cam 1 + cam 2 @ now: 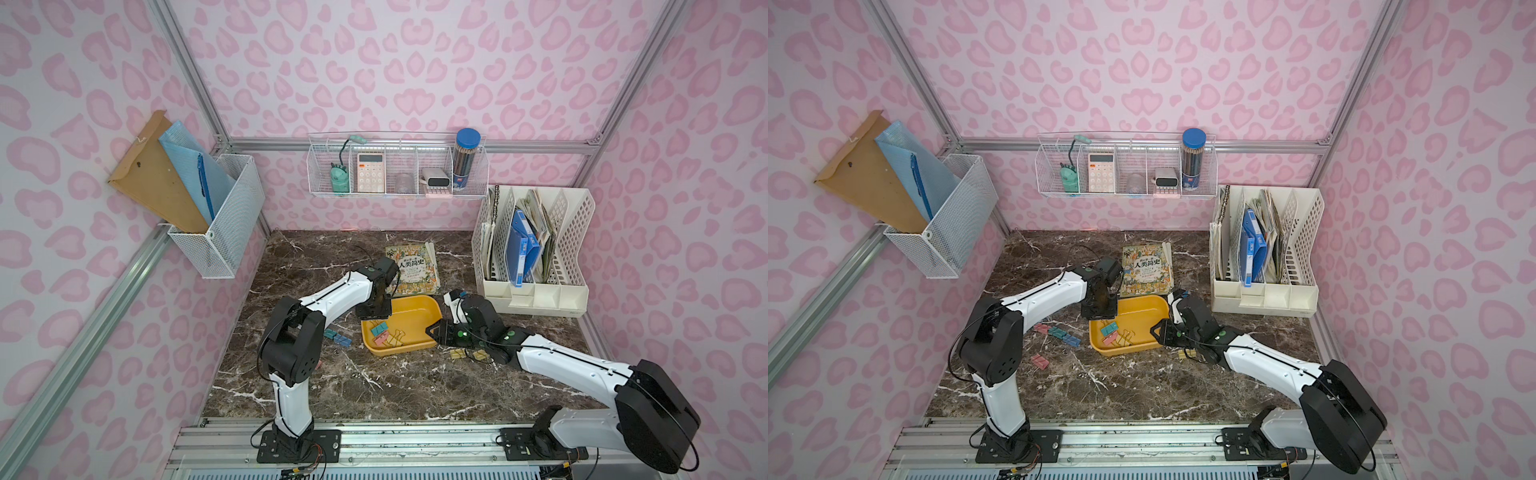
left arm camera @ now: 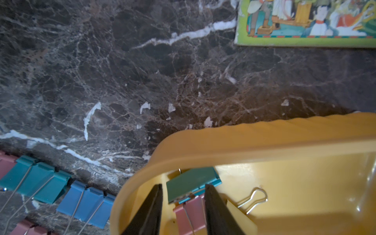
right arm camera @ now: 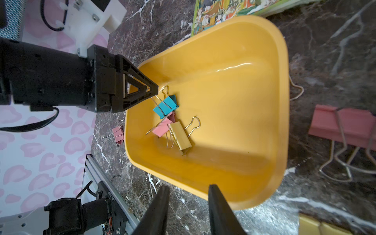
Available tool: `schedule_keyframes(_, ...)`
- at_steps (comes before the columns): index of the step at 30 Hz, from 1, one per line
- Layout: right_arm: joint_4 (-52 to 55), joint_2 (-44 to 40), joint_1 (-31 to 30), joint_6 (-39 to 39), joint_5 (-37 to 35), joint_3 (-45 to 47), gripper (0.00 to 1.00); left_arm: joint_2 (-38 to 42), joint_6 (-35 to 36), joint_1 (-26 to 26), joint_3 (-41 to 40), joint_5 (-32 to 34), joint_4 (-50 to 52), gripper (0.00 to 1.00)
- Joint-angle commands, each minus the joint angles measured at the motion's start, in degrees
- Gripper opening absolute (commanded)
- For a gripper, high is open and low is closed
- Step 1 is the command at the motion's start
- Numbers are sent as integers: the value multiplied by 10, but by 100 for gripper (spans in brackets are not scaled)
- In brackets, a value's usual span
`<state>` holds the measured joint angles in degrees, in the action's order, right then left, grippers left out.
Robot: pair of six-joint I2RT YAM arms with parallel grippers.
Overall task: Take out the binder clips from the storage box
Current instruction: Pick up the binder clip from the storage box.
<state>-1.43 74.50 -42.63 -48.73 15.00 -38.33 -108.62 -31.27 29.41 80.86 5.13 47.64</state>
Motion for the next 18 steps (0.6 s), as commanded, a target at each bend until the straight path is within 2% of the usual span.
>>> schedule_keyframes(1,0,-2,0,-3,-2,-2,36,-7,26,-2,9,-8,8,35)
schedule_keyframes(6,8,-4,1,-6,-6,-6,37,-9,38,-3,12,-20,7,25)
schedule_keyframes(9,12,-10,0,-8,-10,-6,37,-12,39,-3,13,-14,15,25)
schedule_keyframes(16,14,-16,-1,-11,-12,-3,37,-20,48,-4,6,-45,4,28)
schedule_keyframes(18,13,-14,-1,-13,-12,-4,37,-17,46,-4,7,-41,5,22)
